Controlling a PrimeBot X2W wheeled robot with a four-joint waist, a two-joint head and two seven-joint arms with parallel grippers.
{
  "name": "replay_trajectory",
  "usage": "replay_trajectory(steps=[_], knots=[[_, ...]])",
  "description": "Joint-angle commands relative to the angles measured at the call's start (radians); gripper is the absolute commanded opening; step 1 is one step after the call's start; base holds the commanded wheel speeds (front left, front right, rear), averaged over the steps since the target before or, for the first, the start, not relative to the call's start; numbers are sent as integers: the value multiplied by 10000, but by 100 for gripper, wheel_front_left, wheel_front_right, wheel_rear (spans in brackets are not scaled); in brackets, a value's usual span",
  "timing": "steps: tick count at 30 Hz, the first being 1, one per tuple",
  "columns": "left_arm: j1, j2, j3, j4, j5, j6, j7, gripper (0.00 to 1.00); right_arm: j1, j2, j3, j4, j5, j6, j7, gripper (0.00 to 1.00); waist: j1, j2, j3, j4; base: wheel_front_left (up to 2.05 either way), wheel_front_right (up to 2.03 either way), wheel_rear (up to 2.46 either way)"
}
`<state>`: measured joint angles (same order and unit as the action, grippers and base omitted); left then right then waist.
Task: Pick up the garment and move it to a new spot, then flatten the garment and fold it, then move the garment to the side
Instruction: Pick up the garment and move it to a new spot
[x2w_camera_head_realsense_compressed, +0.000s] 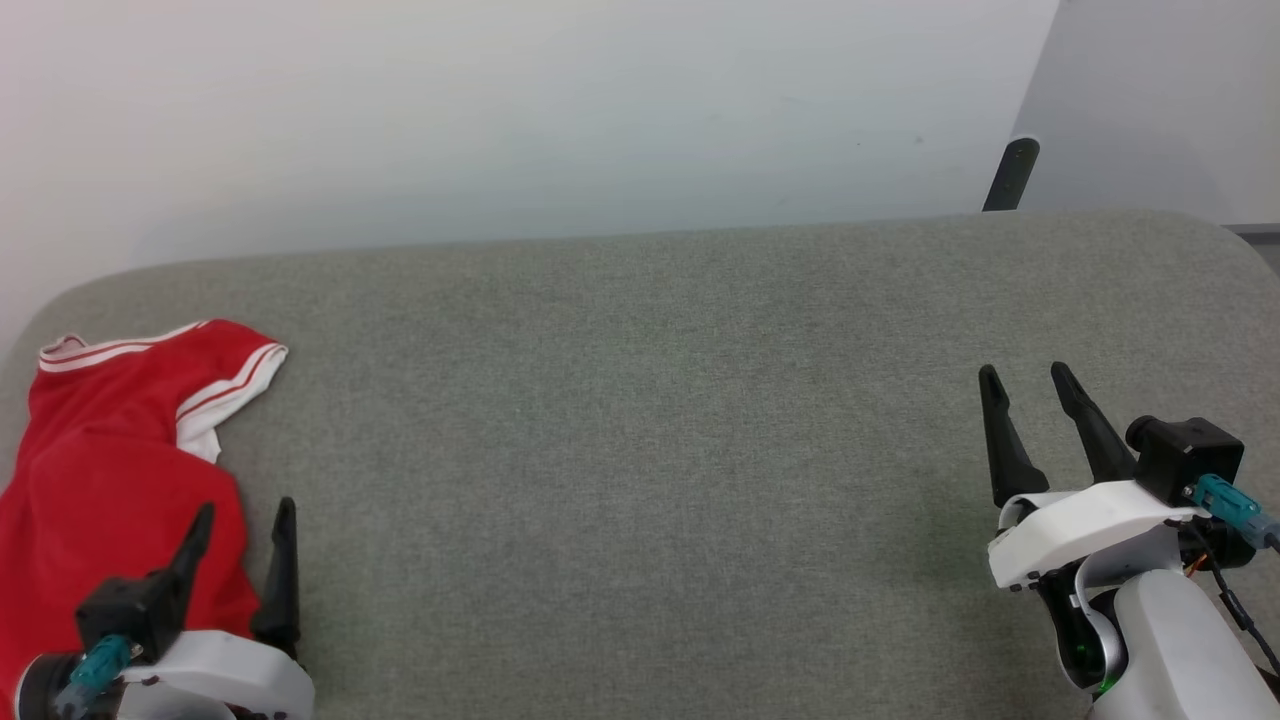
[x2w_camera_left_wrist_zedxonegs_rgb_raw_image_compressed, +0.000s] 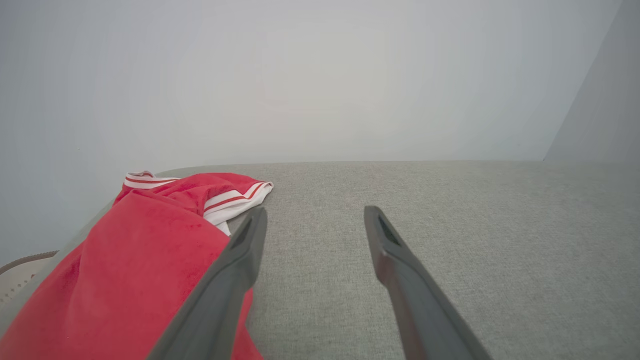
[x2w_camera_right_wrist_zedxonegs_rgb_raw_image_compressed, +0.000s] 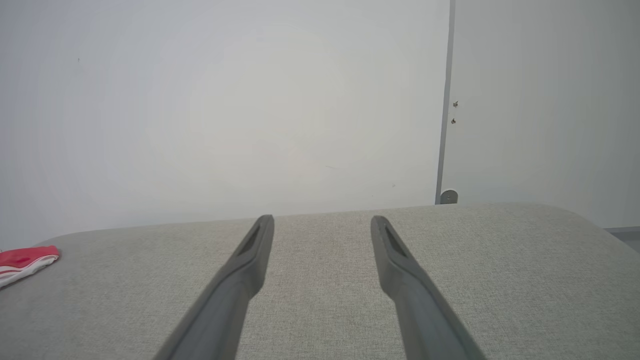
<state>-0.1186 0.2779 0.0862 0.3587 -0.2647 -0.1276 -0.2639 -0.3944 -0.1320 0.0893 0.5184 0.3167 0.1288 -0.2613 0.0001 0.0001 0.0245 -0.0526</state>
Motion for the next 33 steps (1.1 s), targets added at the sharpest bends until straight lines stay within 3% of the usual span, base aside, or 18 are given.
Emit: replay_trajectory(steps=[1,8,13,25,33], knots=[[-47,29,-4,12,-82,-36,-4,100,112,14,-35,-37,112,36,-54,100,-1,-1,-13,-1,0,0,0],[-74,19,-81,28,-71,-38,-4,100,194,20,-88,-34,95,36,-54,100,-1,-1,-82,77,0,0,0],[-94,-30,-88,54,-45,7,-4,100,213,14,-21,-51,161,36,-52,100,-1,-1,-128,491,0,0,0],[204,-207,54,120,-58,183,-4,100,295,6,517,83,315,36,-52,100,-1,-1,-389,2799,0,0,0],[641,-417,288,19,-14,414,-2,100,171,162,1469,337,539,36,-52,100,-1,-1,-603,4434,0,0,0]])
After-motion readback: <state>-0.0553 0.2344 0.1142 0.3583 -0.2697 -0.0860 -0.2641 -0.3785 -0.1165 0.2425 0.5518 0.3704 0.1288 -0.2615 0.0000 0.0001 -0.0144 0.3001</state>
